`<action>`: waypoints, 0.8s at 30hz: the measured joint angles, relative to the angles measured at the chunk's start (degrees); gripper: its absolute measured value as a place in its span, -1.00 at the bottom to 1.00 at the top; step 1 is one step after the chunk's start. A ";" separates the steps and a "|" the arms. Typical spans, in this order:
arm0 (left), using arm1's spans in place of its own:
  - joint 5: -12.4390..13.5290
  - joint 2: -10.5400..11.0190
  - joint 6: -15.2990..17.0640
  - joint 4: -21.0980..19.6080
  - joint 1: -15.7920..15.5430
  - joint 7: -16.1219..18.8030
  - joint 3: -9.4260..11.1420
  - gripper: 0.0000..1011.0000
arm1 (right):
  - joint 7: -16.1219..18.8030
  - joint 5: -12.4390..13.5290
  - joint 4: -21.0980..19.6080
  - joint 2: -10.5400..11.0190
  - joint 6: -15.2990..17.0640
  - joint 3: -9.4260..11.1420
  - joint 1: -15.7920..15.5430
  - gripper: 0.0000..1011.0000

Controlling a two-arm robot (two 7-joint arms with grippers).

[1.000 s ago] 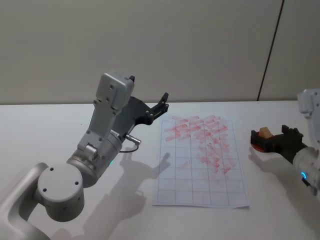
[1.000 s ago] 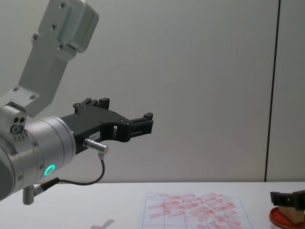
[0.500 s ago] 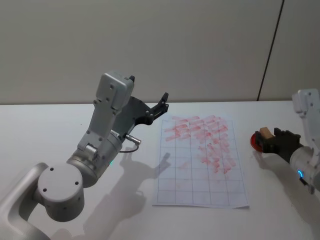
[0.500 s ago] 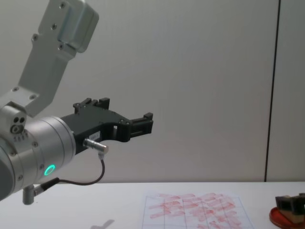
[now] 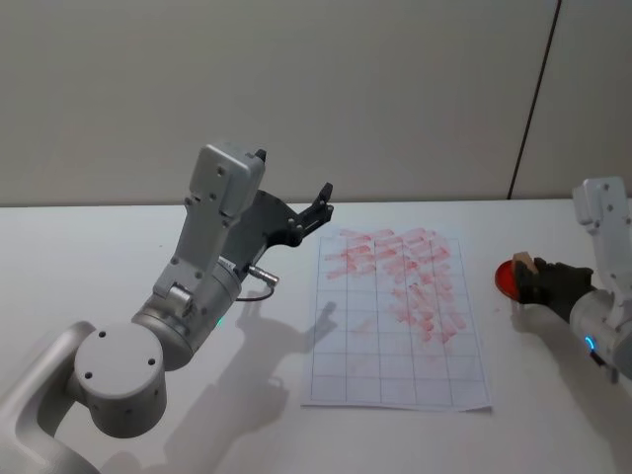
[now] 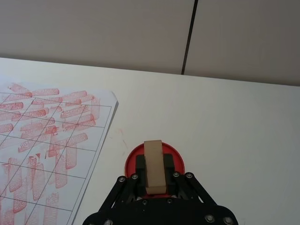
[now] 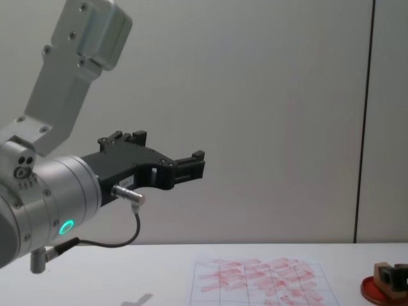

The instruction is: Use the one hand to pick up the stamp and affix it onto the A4 paper.

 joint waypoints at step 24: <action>0.00 0.00 0.00 0.00 0.00 0.00 0.00 0.98 | -0.76 1.74 -0.19 -0.28 0.05 0.66 -0.35 -0.58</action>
